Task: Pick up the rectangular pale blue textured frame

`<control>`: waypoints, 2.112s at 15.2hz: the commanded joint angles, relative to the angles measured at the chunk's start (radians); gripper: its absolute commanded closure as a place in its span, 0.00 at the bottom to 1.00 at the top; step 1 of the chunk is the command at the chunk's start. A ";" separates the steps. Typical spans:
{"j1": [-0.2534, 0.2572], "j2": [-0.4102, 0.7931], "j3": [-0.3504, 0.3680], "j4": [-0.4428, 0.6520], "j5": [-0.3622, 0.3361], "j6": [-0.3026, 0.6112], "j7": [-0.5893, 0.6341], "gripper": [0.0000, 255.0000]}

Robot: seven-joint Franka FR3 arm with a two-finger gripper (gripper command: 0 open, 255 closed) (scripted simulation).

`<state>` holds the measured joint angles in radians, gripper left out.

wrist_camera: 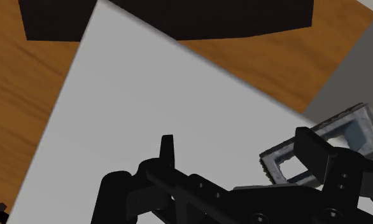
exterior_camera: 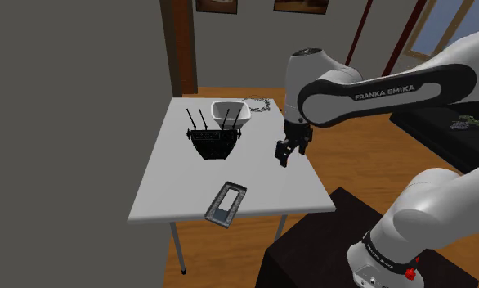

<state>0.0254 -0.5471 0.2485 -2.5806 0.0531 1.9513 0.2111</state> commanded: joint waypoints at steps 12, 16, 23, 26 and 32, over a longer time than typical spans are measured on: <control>-0.049 0.528 0.163 0.128 -0.218 0.437 0.326 0.00; -0.031 0.707 0.157 0.226 -0.373 0.502 0.472 0.00; -0.002 0.815 0.122 0.257 -0.470 0.566 0.555 0.00; 0.007 0.848 0.107 0.260 -0.501 0.591 0.580 0.00; 0.007 0.848 0.108 0.260 -0.501 0.591 0.579 1.00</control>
<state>0.0323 0.3002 0.3560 -2.3207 -0.4474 2.5420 0.7896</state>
